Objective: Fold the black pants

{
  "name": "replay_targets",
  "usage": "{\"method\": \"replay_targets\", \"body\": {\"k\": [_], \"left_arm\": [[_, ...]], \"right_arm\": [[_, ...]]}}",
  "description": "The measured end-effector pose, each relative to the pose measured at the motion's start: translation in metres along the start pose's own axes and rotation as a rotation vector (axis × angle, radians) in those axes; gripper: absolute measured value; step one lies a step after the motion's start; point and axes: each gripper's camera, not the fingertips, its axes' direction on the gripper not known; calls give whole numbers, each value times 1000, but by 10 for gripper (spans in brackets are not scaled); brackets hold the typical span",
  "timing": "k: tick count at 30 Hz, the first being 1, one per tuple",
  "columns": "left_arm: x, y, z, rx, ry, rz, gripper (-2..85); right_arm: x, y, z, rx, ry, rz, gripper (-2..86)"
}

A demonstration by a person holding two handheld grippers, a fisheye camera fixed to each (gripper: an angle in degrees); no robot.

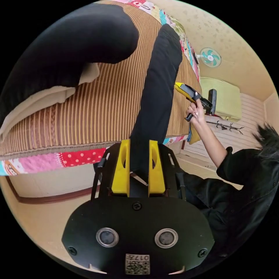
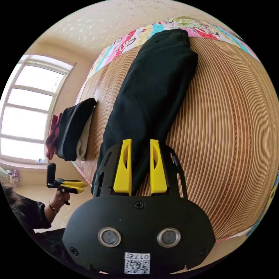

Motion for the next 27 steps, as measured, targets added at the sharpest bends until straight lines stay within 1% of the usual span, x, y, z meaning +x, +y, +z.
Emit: {"method": "replay_targets", "body": {"k": [2, 3, 5, 7, 9, 10, 11, 12, 13, 14, 15, 16, 17, 19, 21, 23, 24, 26, 27], "left_arm": [[1, -14, 25, -102, -10, 50, 90], [2, -16, 32, -128, -12, 61, 85], [8, -18, 46, -179, -22, 92, 45], [18, -15, 41, -169, -22, 113, 24], [33, -7, 32, -140, 43, 197, 15], [39, -1, 28, -123, 131, 238, 13], [40, 3, 28, -123, 208, 238, 15], [38, 5, 30, -124, 220, 223, 16], [33, 9, 34, -124, 186, 171, 24], [24, 12, 39, -126, 127, 107, 36], [20, 12, 42, -129, 110, 82, 43], [15, 13, 44, -125, 113, 60, 63], [13, 12, 42, -107, 128, 63, 88], [18, 11, 44, -114, 120, 104, 93], [25, 10, 55, -176, 72, 137, 81], [35, 16, 75, -286, 50, 169, 36], [38, 19, 77, -298, 48, 179, 31], [51, 33, 71, -265, 149, 265, 21], [52, 36, 67, -250, 181, 277, 22]], "right_arm": [[8, 12, 7, 81, -32, 80, 82], [11, 10, 8, 92, -47, 98, 76], [20, -4, 8, 78, -159, 152, 47], [19, -8, -5, 73, -198, 127, 35], [18, 3, -34, 138, -227, 93, 31], [21, 15, -53, 190, -232, 79, 30], [29, 28, -67, 225, -194, 105, 30], [35, 34, -71, 234, -169, 120, 32], [45, 44, -72, 232, -136, 124, 35], [55, 49, -64, 194, -127, 147, 42], [59, 50, -57, 154, -144, 154, 45], [63, 52, -44, 61, -212, 132, 56], [63, 57, -34, 14, -264, 107, 65], [61, 74, -28, 26, -317, 115, 70], [58, 93, -20, 14, -409, 120, 64], [49, 123, -9, -42, -512, 127, 44], [44, 131, -7, -64, -541, 112, 38], [16, 164, 6, -198, -606, 29, 23], [7, 173, 7, -226, -613, -5, 21]]}}
